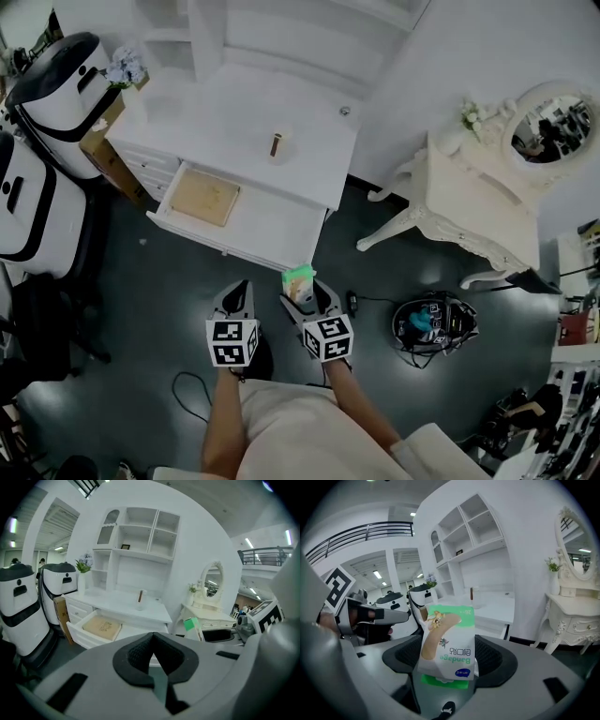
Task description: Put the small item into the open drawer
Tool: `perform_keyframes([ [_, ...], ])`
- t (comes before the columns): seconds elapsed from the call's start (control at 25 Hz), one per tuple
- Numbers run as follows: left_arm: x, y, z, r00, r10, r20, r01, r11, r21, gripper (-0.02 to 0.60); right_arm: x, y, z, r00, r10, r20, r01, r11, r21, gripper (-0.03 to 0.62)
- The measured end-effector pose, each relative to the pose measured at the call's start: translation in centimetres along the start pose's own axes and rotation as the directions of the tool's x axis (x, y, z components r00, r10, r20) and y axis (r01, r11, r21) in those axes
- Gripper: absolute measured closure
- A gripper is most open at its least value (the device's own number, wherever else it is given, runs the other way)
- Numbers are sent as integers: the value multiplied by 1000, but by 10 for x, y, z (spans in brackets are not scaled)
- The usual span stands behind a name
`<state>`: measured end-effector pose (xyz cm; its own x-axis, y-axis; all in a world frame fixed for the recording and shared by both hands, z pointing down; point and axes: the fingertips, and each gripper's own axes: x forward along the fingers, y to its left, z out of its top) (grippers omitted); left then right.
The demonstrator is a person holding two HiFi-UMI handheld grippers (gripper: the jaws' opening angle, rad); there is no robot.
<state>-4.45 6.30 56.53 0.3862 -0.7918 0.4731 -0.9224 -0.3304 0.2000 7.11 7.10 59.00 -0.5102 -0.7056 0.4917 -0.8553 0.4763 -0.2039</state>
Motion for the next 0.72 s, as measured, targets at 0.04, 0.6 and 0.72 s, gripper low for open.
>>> perform_keyframes([
  [0.04, 7, 7, 5, 1000, -6, -1, 6, 1000, 5, 566, 8, -2, 5, 1000, -7, 1, 7, 1000, 3, 221],
  [0.6, 66, 48, 40, 992, -126, -29, 127, 992, 20, 566, 65, -22, 44, 997, -75, 22, 75, 997, -5, 221],
  [0.72, 69, 50, 45, 992, -123, -25, 124, 992, 26, 566, 69, -27, 51, 996, -79, 30, 79, 997, -5, 221],
])
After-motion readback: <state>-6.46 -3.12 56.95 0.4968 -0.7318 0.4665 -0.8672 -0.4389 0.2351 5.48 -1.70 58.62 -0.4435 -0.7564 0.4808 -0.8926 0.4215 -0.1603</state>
